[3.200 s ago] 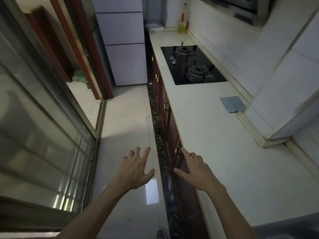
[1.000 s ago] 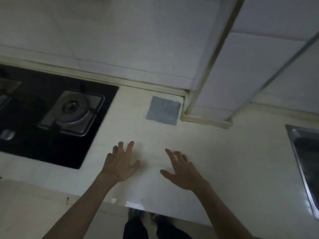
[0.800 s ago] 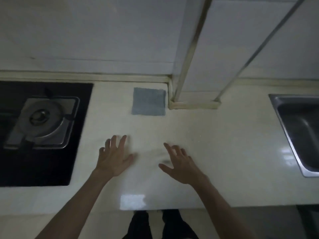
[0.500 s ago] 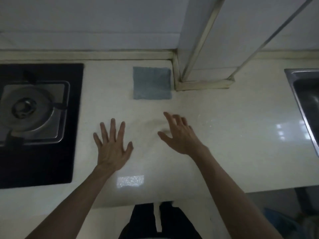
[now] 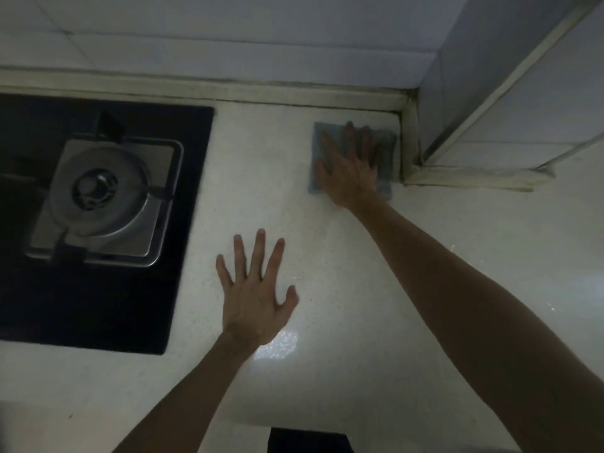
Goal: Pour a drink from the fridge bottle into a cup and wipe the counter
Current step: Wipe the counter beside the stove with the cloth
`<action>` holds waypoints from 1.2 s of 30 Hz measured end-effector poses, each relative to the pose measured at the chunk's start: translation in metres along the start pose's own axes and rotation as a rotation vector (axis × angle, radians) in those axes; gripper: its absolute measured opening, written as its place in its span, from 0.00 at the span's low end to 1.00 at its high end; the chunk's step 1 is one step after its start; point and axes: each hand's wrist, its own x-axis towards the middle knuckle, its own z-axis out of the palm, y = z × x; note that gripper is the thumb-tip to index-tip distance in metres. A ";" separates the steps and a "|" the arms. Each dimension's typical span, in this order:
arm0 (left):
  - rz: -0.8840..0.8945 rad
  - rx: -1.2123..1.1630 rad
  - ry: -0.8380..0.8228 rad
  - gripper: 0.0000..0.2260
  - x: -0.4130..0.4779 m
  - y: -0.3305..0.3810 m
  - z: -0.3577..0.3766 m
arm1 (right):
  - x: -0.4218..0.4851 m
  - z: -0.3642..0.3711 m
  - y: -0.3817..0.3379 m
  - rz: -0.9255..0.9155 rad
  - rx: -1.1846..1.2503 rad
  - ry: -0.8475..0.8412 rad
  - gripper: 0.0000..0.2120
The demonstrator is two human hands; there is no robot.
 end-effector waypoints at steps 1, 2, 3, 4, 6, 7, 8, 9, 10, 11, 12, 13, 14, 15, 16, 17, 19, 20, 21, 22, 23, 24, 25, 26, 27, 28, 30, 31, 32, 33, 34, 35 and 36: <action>0.002 -0.006 0.004 0.36 0.000 0.000 0.000 | 0.004 0.006 0.002 0.008 -0.020 0.024 0.31; 0.003 -0.008 0.006 0.37 0.000 -0.001 0.000 | 0.005 0.011 0.002 0.016 -0.047 0.050 0.31; 0.004 -0.004 0.005 0.37 0.000 -0.001 0.001 | 0.004 0.015 0.002 0.024 -0.074 0.069 0.31; 0.003 0.000 0.006 0.37 0.001 -0.001 0.001 | 0.002 0.018 0.002 0.023 -0.098 0.081 0.32; 0.000 -0.002 0.010 0.37 0.001 0.000 0.001 | -0.005 0.022 -0.001 0.016 -0.134 0.078 0.32; -0.001 -0.004 0.012 0.37 0.001 0.000 0.001 | -0.012 0.024 -0.002 0.014 -0.139 0.066 0.32; -0.001 -0.006 0.012 0.37 0.001 0.000 0.001 | -0.023 0.026 -0.002 0.013 -0.138 0.049 0.32; -0.002 -0.011 0.014 0.37 0.000 0.000 0.001 | -0.038 0.030 -0.003 0.004 -0.136 0.040 0.32; -0.004 -0.016 0.015 0.37 0.000 0.000 0.001 | -0.056 0.033 -0.003 -0.010 -0.132 0.037 0.33; -0.007 -0.018 0.016 0.37 -0.001 0.000 0.000 | -0.077 0.036 -0.002 -0.022 -0.127 0.037 0.33; -0.013 -0.018 0.014 0.38 -0.001 -0.001 0.000 | -0.098 0.040 0.000 -0.032 -0.119 0.036 0.33; -0.015 -0.017 0.013 0.38 -0.001 -0.001 0.001 | -0.120 0.044 0.004 -0.030 -0.108 0.036 0.34; -0.012 -0.014 0.011 0.38 0.000 0.000 0.000 | -0.145 0.046 0.010 -0.023 -0.098 0.039 0.34; -0.012 -0.009 0.010 0.38 0.000 0.000 0.000 | -0.170 0.048 0.016 -0.017 -0.084 0.041 0.34; -0.012 -0.005 0.009 0.38 0.000 0.000 0.000 | -0.194 0.049 0.023 -0.012 -0.070 0.042 0.35; -0.011 -0.002 0.010 0.37 0.001 0.001 0.000 | -0.219 0.050 0.031 -0.005 -0.057 0.041 0.35; -0.004 -0.003 0.013 0.37 0.000 0.000 0.000 | -0.261 0.048 0.052 0.032 -0.050 0.021 0.34; 0.001 -0.001 0.012 0.37 0.000 0.000 0.000 | -0.277 0.045 0.066 0.070 -0.053 0.000 0.34; 0.004 -0.001 0.012 0.37 0.000 0.000 0.001 | -0.290 0.039 0.083 0.121 -0.052 -0.018 0.35; 0.005 -0.004 0.013 0.37 -0.001 0.000 0.000 | -0.297 0.033 0.102 0.184 -0.049 -0.032 0.35; 0.006 -0.008 0.014 0.37 -0.001 0.000 0.000 | -0.300 0.025 0.121 0.253 -0.039 -0.042 0.36; 0.006 -0.011 0.014 0.37 0.000 0.000 0.000 | -0.297 0.016 0.140 0.323 -0.026 -0.049 0.38; 0.004 -0.013 0.016 0.37 0.000 0.000 0.000 | -0.289 0.008 0.158 0.390 -0.014 -0.051 0.40; 0.002 -0.017 0.018 0.37 0.000 0.000 0.000 | -0.275 0.001 0.175 0.443 -0.013 -0.045 0.42; 0.002 -0.022 0.020 0.37 0.000 0.001 0.000 | -0.257 -0.006 0.188 0.479 -0.018 -0.034 0.43; 0.004 -0.024 0.019 0.37 0.000 0.001 0.000 | -0.235 -0.013 0.197 0.498 -0.025 -0.026 0.43; 0.004 -0.021 0.020 0.37 0.000 0.001 -0.001 | -0.193 -0.022 0.196 0.505 -0.042 -0.028 0.41; 0.002 -0.021 0.020 0.37 0.000 0.001 -0.001 | -0.176 -0.023 0.189 0.489 -0.054 -0.028 0.40; -0.001 -0.020 0.018 0.37 0.000 0.001 -0.001 | -0.163 -0.022 0.178 0.455 -0.063 -0.031 0.39; -0.005 -0.015 0.015 0.37 -0.001 0.001 -0.001 | -0.153 -0.019 0.164 0.399 -0.071 -0.032 0.38; -0.008 -0.009 0.013 0.37 0.000 0.002 0.000 | -0.147 -0.014 0.147 0.329 -0.083 -0.031 0.38; -0.009 -0.006 0.012 0.37 0.000 0.002 0.000 | -0.143 -0.007 0.128 0.256 -0.102 -0.028 0.37; -0.009 -0.008 0.010 0.37 -0.001 0.002 0.000 | -0.144 0.002 0.106 0.186 -0.118 -0.024 0.36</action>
